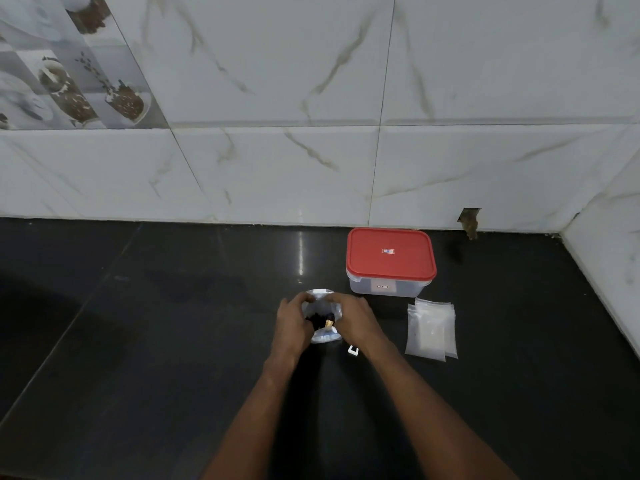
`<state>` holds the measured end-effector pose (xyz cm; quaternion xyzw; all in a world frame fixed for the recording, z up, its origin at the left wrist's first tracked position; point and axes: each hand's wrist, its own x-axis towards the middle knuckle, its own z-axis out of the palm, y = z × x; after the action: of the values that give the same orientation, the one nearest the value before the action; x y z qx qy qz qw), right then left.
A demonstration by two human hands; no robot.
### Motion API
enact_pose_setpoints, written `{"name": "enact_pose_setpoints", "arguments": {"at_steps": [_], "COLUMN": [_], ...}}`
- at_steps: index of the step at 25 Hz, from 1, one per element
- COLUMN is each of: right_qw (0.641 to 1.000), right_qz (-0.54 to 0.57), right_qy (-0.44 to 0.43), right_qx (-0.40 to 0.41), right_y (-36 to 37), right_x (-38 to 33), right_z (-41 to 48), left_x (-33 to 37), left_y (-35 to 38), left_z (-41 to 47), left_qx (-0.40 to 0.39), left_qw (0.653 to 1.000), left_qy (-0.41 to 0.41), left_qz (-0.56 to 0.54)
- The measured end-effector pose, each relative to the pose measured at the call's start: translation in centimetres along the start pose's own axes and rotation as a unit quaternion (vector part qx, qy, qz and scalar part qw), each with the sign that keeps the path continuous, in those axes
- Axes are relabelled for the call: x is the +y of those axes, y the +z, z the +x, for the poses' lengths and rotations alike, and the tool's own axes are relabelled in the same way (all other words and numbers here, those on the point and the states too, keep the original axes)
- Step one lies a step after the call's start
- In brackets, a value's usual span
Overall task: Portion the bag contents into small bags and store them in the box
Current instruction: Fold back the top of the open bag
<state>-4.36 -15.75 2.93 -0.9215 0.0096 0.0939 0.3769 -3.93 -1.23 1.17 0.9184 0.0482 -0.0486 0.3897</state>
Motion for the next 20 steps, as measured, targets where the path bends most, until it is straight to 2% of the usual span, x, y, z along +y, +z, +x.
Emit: {"name": "enact_pose_setpoints", "arguments": {"at_steps": [4,8,12,15,20], "right_qw": [1.000,0.999,0.996,0.994,0.999], "right_qz": [0.020,-0.035,-0.088,-0.111,-0.046], "right_qy": [-0.013,-0.006,-0.003,0.012,0.006], "right_qx": [0.016,-0.024,0.013,0.023,0.024], "right_y": [0.3,0.7,1.4,1.9,2.0], "right_x": [0.3,1.0,0.7,0.5,0.8], "right_z": [0.1,0.4,0.8,1.0,1.2], "left_x": [-0.3,-0.9,-0.6,-0.5,-0.4], "left_y": [-0.1,-0.5,0.0,0.5,0.5], "left_z": [-0.4,0.0,-0.2,-0.5,-0.7], "left_qx": [0.001,-0.017,-0.002,0.006,0.010], "left_qw": [1.000,0.999,0.999,1.000,1.000], "left_qy": [0.015,0.032,0.003,-0.002,-0.008], "left_qz": [0.001,0.003,-0.041,-0.029,-0.003]}}
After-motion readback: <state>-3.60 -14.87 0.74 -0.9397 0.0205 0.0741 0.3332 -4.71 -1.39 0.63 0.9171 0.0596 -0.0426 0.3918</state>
